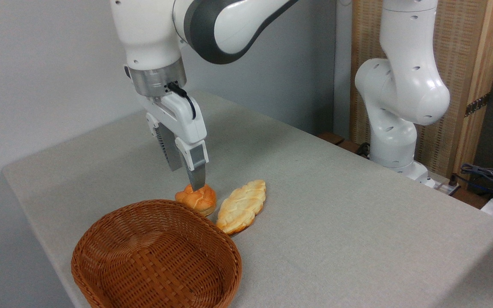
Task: Put bread into the basket
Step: 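Lower the open gripper toward the small round orange bread roll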
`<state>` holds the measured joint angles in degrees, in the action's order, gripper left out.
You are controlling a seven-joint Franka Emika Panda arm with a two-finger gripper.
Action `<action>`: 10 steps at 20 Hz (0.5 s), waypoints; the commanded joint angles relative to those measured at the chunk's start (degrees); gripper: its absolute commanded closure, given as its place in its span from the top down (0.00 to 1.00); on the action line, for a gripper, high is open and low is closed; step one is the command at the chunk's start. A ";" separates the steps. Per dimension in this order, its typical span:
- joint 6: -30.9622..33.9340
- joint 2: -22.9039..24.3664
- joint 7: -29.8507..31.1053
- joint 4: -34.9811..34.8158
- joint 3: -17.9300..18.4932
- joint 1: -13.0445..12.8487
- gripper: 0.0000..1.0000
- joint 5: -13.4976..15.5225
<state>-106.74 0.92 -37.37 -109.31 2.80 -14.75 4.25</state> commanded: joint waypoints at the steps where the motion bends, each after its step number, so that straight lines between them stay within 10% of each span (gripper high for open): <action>1: -1.72 1.90 -1.21 -4.50 -1.39 -0.27 1.00 -0.30; 10: -6.82 -0.21 -1.57 -7.49 -1.49 -2.21 1.00 -0.30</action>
<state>-112.31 0.66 -37.99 -115.71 0.98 -16.38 4.24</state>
